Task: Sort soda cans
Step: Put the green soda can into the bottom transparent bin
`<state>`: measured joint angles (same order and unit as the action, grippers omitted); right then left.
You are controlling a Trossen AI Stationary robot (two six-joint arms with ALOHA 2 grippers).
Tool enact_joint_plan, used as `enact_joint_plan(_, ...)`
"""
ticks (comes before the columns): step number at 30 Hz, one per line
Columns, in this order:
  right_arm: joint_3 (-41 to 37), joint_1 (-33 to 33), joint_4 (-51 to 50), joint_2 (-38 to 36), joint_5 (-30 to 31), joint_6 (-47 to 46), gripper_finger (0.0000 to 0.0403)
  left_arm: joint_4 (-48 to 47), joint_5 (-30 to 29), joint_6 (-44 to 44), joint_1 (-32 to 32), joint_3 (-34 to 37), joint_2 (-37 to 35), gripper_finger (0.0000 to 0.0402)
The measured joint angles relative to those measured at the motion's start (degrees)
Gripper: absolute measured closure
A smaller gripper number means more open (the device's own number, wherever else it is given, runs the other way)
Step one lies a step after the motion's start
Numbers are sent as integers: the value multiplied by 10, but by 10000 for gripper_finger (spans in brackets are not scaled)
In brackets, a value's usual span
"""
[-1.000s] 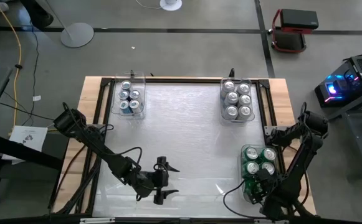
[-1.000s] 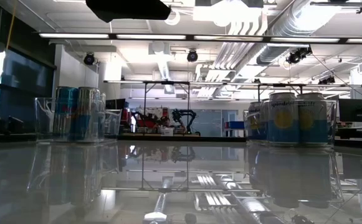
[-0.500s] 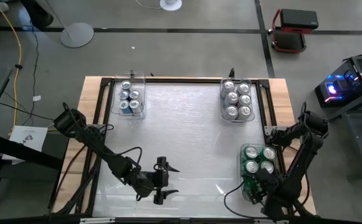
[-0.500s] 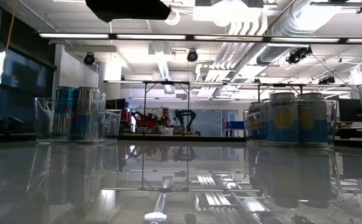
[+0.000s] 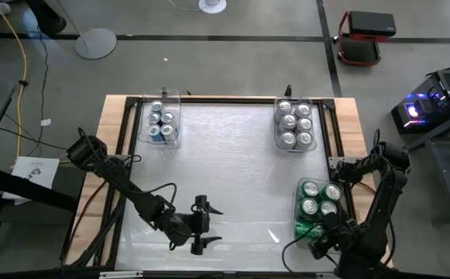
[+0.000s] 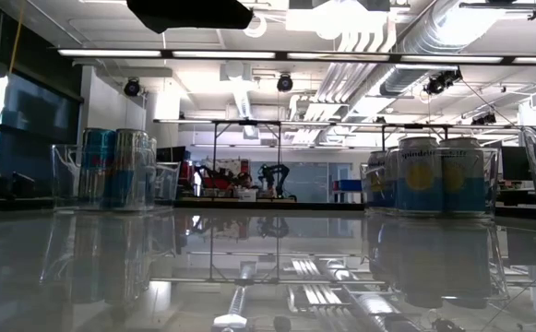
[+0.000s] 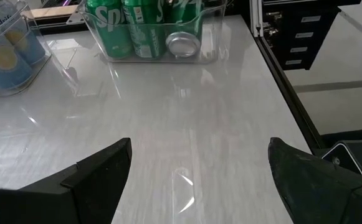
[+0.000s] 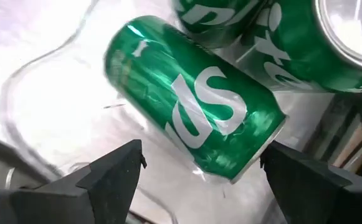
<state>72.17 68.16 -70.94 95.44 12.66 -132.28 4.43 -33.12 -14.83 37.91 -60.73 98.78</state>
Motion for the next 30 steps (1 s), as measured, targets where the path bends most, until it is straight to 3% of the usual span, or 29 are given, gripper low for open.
enact_joint_plan(19, 61, -30, -6, -3, 219, 28, 87, 0, 0, 0, 0, 0, 0, 48)
enact_joint_plan(30, 64, -96, 53, -3, 218, 203, 87, 0, 0, 0, 0, 0, 0, 48)
